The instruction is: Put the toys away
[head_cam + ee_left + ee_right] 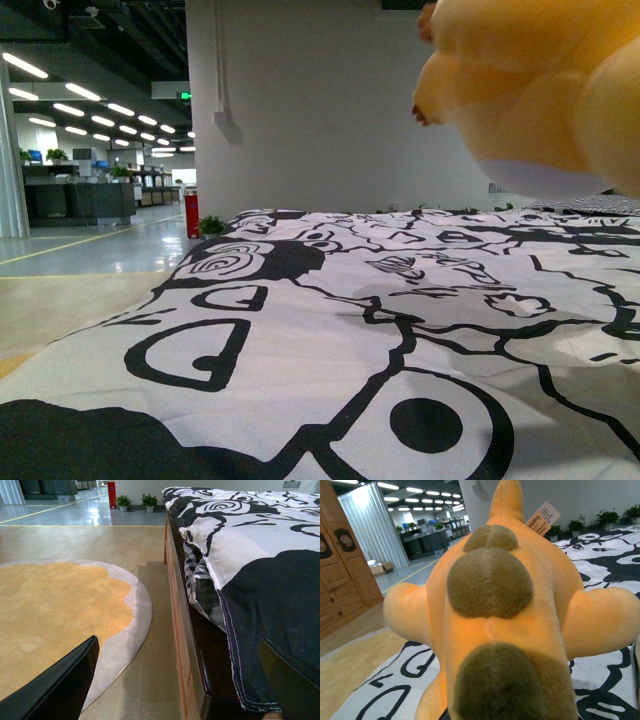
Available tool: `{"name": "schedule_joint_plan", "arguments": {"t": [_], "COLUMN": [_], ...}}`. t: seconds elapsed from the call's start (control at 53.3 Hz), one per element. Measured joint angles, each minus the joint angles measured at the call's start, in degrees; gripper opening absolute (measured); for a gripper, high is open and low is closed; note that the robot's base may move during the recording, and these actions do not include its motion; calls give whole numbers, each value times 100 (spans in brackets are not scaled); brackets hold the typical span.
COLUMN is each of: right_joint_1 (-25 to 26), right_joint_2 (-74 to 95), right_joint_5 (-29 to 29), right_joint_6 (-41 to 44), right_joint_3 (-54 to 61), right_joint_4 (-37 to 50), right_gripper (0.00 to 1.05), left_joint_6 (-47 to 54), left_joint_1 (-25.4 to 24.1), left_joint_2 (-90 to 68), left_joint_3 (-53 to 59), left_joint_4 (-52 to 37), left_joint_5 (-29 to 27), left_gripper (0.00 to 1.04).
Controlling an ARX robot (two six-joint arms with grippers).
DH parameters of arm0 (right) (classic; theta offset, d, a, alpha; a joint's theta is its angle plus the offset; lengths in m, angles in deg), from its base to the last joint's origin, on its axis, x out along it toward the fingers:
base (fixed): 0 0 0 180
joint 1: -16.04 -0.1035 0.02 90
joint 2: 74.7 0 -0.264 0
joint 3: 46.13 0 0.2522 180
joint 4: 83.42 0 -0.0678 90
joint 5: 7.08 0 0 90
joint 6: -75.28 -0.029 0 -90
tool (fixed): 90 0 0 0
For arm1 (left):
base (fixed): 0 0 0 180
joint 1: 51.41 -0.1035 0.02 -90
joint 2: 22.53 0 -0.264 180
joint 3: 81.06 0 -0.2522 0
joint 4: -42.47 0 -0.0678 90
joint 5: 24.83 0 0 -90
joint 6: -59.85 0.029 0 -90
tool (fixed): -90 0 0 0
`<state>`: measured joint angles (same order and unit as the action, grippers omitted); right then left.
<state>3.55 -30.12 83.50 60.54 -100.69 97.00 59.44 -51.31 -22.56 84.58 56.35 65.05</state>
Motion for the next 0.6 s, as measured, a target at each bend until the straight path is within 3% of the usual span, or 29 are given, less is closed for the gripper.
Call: {"name": "schedule_joint_plan", "arguments": {"t": [0.244,0.6], "right_joint_1": [684,866], "right_joint_2": [-1329,-1827], "right_joint_5": [828,807], "right_joint_6": [-643,-713], "right_joint_3": [413,575], "right_joint_4": [-619,-1029], "right_gripper": [7,7], "left_joint_6": [0,-2], "left_joint_1": [0,0], "left_joint_2": [0,0], "left_joint_3": [0,0], "left_joint_4": [2,0], "left_joint_5": [0,2], "left_gripper": [98,98]}}
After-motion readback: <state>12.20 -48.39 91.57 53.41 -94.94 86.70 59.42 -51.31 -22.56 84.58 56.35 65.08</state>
